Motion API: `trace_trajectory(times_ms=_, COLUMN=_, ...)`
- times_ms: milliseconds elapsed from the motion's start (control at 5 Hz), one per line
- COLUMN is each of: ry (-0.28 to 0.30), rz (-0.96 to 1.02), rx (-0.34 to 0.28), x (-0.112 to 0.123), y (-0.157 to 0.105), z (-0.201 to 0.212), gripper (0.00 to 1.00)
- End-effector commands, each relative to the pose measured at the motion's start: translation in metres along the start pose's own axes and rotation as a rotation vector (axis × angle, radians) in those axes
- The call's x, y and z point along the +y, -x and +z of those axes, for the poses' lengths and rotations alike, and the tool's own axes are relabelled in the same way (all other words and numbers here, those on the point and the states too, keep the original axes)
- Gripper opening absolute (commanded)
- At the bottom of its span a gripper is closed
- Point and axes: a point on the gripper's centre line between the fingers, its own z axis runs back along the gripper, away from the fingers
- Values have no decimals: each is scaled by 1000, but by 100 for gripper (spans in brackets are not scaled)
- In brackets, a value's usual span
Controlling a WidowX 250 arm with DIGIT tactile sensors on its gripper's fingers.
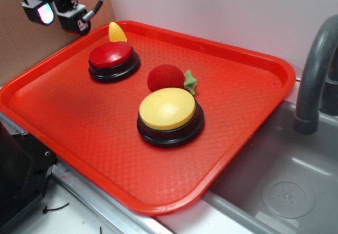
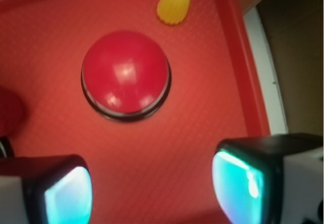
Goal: Push the red button.
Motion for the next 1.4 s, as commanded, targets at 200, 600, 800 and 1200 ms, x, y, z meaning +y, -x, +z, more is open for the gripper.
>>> trace_trajectory(times_ms=200, ry=-19, rz=18, rx=-57, x=5, y=-1, z=38, gripper=100)
trace_trajectory(times_ms=600, ry=-14, rz=25, rx=-62, x=2, y=-1, z=53, gripper=100)
trace_trajectory(times_ms=800, ry=-4, rz=34, rx=-64, x=1, y=-2, z=61, gripper=100)
trace_trajectory(times_ms=1200, ry=-6, rz=44, rx=-70, x=-1, y=-1, z=76, gripper=100)
